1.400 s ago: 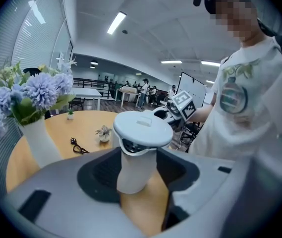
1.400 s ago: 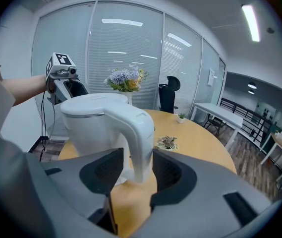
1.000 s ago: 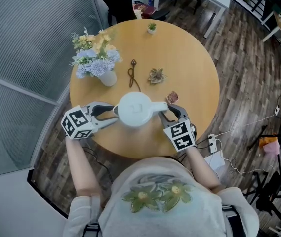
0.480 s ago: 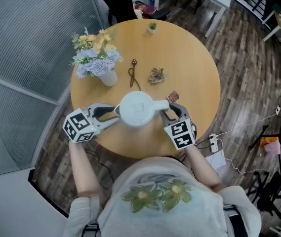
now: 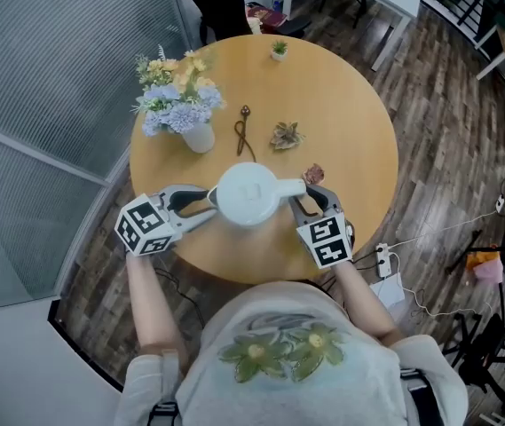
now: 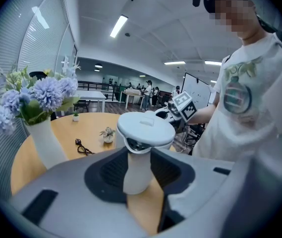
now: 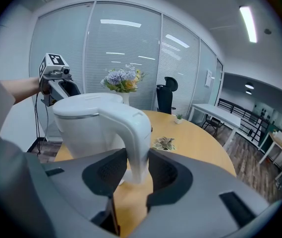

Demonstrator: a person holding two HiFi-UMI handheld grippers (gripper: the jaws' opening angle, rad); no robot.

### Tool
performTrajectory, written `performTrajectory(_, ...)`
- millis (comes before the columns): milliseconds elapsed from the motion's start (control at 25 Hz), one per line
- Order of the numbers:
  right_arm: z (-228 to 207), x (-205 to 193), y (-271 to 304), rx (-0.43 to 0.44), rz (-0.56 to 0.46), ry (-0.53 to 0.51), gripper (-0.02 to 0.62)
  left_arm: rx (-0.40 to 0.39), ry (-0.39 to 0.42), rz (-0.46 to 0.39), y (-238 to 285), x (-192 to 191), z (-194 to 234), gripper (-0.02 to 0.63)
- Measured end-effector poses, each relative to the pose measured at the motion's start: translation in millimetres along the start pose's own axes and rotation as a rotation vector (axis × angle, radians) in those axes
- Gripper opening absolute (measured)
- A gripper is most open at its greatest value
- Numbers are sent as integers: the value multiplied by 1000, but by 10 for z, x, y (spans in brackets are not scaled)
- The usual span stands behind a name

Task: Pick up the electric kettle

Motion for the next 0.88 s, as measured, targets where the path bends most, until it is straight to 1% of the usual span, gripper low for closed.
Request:
performTrajectory(320,24,32,-35,4,-2,7,149,29,15,29,-36,2,-13,144)
performTrajectory(560,-18,160,-104,1,-36,23,147,50,19,-37,-117,153,-31,144)
performTrajectory(880,-72,429,-270,-10,-101,19,147,92,69,-95,-287,431,-69,144)
Point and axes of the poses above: the fingertips, and each gripper's own axes: y forward along the fingers, z to its left, x out of its top, the point moved 1 cm from there along -y, backward along the fingers, and after that the axes turned 1 degree about -z, right-handed, at the moved point
